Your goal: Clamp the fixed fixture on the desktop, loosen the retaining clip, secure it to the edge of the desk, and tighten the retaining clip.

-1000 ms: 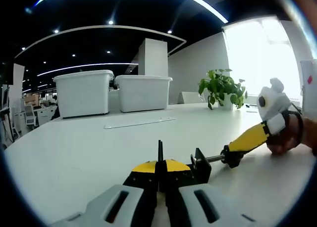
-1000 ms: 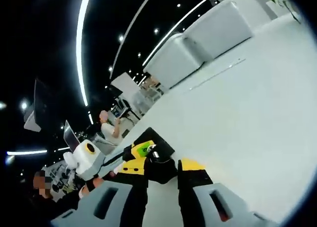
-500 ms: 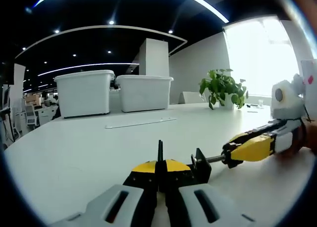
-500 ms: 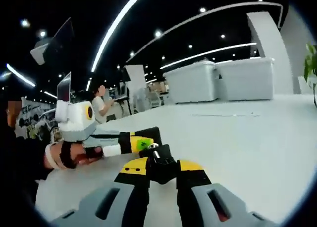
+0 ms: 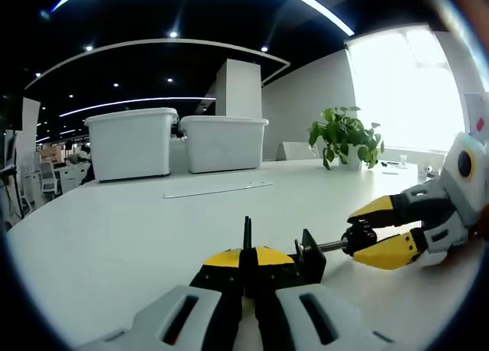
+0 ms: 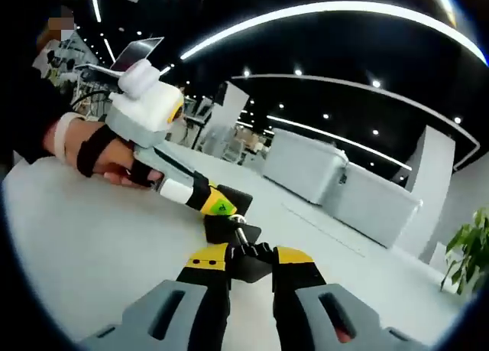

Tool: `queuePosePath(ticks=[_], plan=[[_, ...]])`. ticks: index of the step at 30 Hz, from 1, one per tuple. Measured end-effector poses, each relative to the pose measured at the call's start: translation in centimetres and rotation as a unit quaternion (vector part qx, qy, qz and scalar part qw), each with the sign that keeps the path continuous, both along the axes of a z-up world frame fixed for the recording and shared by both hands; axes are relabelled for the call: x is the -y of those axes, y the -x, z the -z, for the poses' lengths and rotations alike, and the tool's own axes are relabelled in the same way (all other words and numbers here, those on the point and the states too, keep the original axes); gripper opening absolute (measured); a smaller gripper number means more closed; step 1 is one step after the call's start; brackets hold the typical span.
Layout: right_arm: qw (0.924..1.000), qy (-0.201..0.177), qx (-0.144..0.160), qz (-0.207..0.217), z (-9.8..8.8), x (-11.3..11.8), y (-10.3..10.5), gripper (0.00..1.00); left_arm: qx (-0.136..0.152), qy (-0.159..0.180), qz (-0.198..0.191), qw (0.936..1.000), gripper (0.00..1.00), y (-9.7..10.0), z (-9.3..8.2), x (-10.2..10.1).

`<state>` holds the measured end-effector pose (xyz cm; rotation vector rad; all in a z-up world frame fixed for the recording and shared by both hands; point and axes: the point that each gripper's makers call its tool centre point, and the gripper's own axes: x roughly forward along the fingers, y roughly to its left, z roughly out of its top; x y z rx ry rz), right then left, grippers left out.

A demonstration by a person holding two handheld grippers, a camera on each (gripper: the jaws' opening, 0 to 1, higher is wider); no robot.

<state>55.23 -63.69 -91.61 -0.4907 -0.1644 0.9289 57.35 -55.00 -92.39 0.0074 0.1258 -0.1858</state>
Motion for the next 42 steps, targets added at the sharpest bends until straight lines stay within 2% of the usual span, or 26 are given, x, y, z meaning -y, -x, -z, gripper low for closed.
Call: queuePosePath(ticks=[1,4,8,13,18,19,23,25,27,28,30,33,34,35,37,39,42], plan=[[1.0000,0.005,0.007,0.001,0.0,0.0,0.0,0.19,0.000,0.000,0.000,1.0000,0.04,0.0,0.0,0.0],[0.9965,0.044,0.071,0.002,0.0,-0.1,0.1,0.19,0.000,0.000,0.000,1.0000,0.04,0.0,0.0,0.0],[0.9902,0.075,0.118,0.001,0.1,-0.3,0.2,0.19,0.000,-0.001,-0.001,1.0000,0.04,0.0,0.0,0.0],[0.9892,0.078,0.124,0.007,-0.1,-0.2,0.4,0.19,0.000,-0.001,-0.001,1.0000,0.04,0.0,0.0,0.0],[0.9914,0.071,0.109,0.008,-0.2,0.0,0.3,0.22,0.000,-0.001,-0.001,1.0000,0.04,0.0,0.1,0.0],[0.9930,0.065,0.099,0.004,-0.1,-0.1,0.4,0.23,0.000,-0.001,-0.001,1.0000,0.04,0.0,0.1,0.0],[0.9999,0.010,0.012,-0.004,-0.2,-0.2,0.5,0.28,0.001,-0.003,-0.001,1.0000,0.04,0.0,0.1,0.0],[0.9990,-0.023,-0.037,-0.004,-0.4,-0.1,0.2,0.28,0.001,-0.003,0.000,1.0000,0.04,-0.1,0.1,0.0],[0.9933,-0.063,-0.097,-0.003,-0.7,0.1,0.0,0.30,0.001,-0.003,0.000,1.0000,0.04,-0.1,0.0,0.0],[0.9872,-0.085,-0.135,-0.006,-0.7,0.1,-0.1,0.31,0.001,-0.003,0.000,1.0000,0.04,-0.1,0.0,0.0],[0.9778,-0.113,-0.176,-0.011,-0.9,0.2,-0.2,0.32,0.001,-0.004,0.000,1.0000,0.04,-0.1,0.0,0.0],[0.9640,-0.134,-0.229,-0.016,-0.6,0.5,-0.5,0.34,0.001,-0.004,0.000,1.0000,0.04,0.0,0.0,0.0],[0.9555,-0.139,-0.260,-0.017,-0.3,0.5,-0.5,0.37,0.001,-0.004,0.000,1.0000,0.04,0.0,0.0,0.0],[0.9436,-0.151,-0.295,-0.012,0.0,0.5,-0.7,0.41,0.001,-0.004,0.000,1.0000,0.04,0.0,0.0,0.0],[0.9270,-0.159,-0.340,-0.004,0.7,0.6,-1.1,0.41,0.001,-0.005,0.001,1.0000,0.04,0.0,0.0,0.0],[0.9188,-0.155,-0.363,0.006,1.4,0.8,-1.5,0.38,0.001,-0.005,0.001,1.0000,0.04,0.0,0.0,0.0],[0.8939,-0.185,-0.408,0.013,1.4,0.9,-2.0,0.32,0.001,-0.004,0.001,1.0000,0.04,0.0,0.0,0.0]])
